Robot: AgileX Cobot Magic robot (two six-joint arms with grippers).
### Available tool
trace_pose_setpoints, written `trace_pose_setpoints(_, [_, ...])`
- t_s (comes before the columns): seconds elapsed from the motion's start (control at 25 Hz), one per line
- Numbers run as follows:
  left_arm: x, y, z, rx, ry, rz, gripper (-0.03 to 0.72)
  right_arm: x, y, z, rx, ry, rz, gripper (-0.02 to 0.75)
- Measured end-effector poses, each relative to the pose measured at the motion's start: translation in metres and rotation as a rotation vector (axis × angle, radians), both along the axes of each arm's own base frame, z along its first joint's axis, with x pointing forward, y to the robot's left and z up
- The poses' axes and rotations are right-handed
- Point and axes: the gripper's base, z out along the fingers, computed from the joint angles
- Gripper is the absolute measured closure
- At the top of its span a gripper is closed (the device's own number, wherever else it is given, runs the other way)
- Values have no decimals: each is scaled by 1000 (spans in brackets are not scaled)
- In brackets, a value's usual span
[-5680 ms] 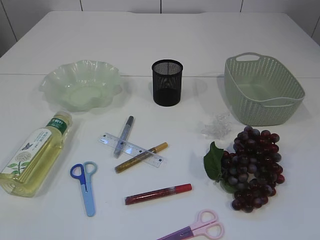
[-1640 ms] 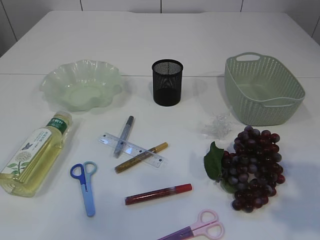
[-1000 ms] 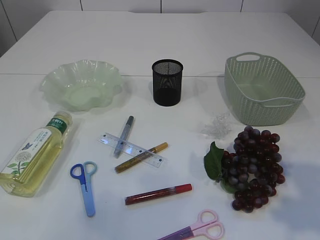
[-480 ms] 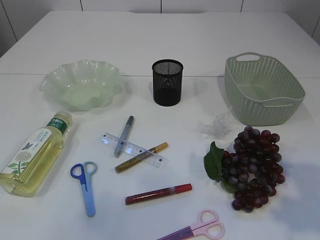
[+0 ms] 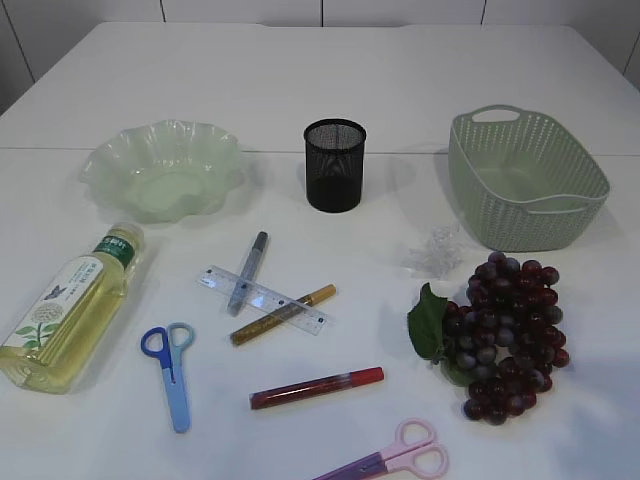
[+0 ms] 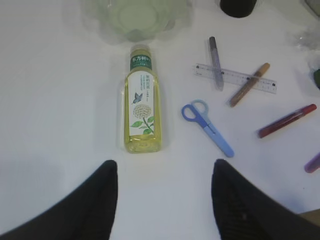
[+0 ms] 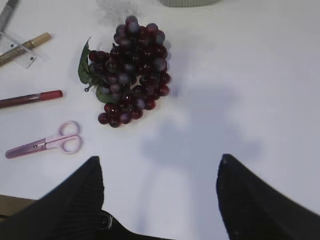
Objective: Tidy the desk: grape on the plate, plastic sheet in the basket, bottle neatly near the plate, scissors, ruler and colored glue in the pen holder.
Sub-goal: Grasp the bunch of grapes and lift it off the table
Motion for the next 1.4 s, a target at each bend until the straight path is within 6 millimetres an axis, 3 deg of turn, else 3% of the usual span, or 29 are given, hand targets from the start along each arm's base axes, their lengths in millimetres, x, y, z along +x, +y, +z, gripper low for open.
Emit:
trace_pose_setpoints(0.24, [-27, 1, 7, -30, -129, -36, 253, -27, 1, -4, -9, -70, 1, 190])
trace_pose_setpoints(0.44, [-54, 2, -2, -30, -222, -80, 253, -60, 1, -13, -30, -173, -2, 190])
trace_pose_setpoints(0.64, [-72, 0, -25, -14, -220, -155, 254, -95, -1, -17, -79, -278, -19, 190])
trace_pose_setpoints(0.84, [-80, 0, -54, 24, -206, -194, 253, -116, -6, -25, -140, -364, -57, 190])
trace_pose_setpoints(0.96, [-83, 1, -67, 31, -208, -199, 253, -121, -8, -32, -156, -390, -69, 190])
trace_pose_setpoints(1.12, [-86, 1, -68, 32, -219, -204, 254, -121, -10, -35, -175, -381, -81, 190])
trace_pose_setpoints(1.28, [-86, 1, -68, 32, -221, -204, 254, -110, -11, -41, -180, -408, -82, 190])
trace_pose_setpoints(1.4, [-86, 1, -68, 32, -221, -204, 253, -100, -11, -57, -180, -367, -78, 190])
